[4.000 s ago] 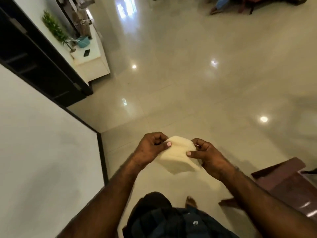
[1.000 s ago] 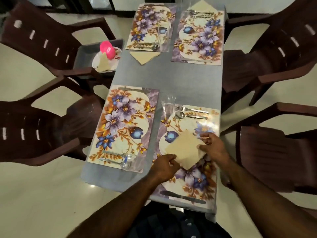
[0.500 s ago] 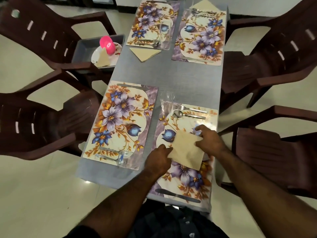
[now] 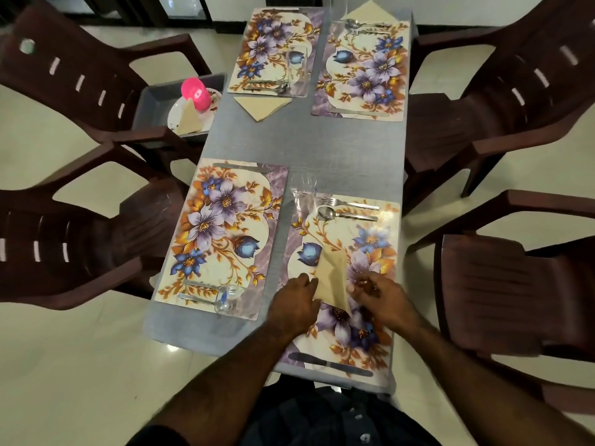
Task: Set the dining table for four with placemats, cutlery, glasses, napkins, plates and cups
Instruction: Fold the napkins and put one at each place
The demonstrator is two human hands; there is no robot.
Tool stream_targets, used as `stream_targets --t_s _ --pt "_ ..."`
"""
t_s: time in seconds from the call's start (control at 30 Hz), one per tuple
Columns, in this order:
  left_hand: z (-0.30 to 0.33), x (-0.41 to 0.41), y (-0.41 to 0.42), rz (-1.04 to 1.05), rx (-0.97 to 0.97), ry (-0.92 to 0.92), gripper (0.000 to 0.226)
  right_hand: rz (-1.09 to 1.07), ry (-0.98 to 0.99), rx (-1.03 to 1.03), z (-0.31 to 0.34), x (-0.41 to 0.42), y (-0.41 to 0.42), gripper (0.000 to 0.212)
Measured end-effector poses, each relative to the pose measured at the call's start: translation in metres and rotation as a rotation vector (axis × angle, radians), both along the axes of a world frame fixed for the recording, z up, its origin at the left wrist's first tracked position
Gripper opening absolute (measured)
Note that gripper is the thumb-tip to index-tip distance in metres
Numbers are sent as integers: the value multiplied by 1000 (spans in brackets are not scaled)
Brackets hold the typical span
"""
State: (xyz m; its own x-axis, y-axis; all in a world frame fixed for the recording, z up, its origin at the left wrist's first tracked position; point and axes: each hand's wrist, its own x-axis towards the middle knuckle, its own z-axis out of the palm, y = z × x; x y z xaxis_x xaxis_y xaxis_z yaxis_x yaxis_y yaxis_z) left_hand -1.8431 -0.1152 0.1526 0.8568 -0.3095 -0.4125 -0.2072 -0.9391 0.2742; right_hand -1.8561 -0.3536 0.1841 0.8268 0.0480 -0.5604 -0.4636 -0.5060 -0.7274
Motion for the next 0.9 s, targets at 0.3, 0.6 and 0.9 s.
stream_targets --t_s 0.3,0.6,0.9 --pt "6 -24 -2 -36 113 9 52 87 -168 -380 -29 20 -1 23" --pt "-5 -37 8 227 -125 171 68 342 -166 -299 -16 87 5 28" --pt "-1 -27 20 378 -394 290 31 628 -193 -86 -8 23 7 27"
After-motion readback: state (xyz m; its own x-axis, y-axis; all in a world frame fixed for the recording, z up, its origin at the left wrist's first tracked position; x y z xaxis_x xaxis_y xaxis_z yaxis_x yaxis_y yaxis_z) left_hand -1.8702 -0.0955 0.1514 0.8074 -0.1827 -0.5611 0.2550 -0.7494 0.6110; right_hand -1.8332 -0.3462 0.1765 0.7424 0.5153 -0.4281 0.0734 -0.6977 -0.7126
